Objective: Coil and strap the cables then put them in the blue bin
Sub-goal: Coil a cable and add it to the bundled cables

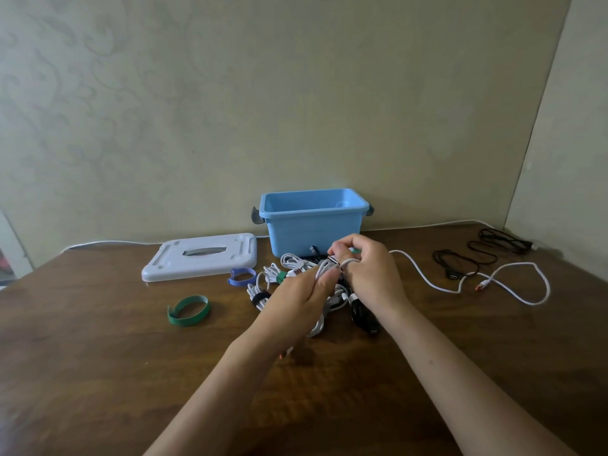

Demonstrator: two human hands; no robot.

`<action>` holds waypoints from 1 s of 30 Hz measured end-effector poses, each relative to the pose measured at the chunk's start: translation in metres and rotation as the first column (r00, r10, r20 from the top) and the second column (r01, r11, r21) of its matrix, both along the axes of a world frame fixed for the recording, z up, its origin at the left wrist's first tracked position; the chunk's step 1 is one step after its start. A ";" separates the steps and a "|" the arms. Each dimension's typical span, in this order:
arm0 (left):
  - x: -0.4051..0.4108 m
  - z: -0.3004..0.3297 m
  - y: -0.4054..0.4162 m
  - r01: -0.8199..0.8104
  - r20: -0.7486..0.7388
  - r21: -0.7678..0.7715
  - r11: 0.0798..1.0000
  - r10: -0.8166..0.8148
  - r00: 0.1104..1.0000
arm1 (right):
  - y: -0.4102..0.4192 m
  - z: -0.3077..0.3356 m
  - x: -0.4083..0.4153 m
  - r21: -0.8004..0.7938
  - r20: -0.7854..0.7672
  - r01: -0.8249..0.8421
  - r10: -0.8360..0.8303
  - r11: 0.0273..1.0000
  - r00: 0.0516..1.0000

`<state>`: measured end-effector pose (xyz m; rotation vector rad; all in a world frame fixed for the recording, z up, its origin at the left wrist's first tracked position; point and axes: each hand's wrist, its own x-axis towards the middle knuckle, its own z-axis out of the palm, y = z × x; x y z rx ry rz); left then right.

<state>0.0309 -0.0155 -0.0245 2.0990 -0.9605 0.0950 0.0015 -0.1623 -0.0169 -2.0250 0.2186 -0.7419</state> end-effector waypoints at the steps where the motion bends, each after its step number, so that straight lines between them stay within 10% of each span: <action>1: -0.001 0.001 0.000 0.014 -0.005 -0.010 1.000 -0.014 1.000 | -0.003 0.000 0.001 0.000 -0.004 0.007 -0.007 1.000 1.000; 13: 0.026 0.009 0.024 -0.361 -0.103 -0.230 0.904 0.346 0.933 | 0.005 0.006 -0.007 -0.302 -0.242 -0.278 0.209 0.912 0.948; 30: 0.020 0.009 0.018 -0.286 -0.275 -0.478 0.830 0.168 0.947 | 0.028 0.000 -0.014 -0.470 -0.228 -0.311 0.227 0.826 0.947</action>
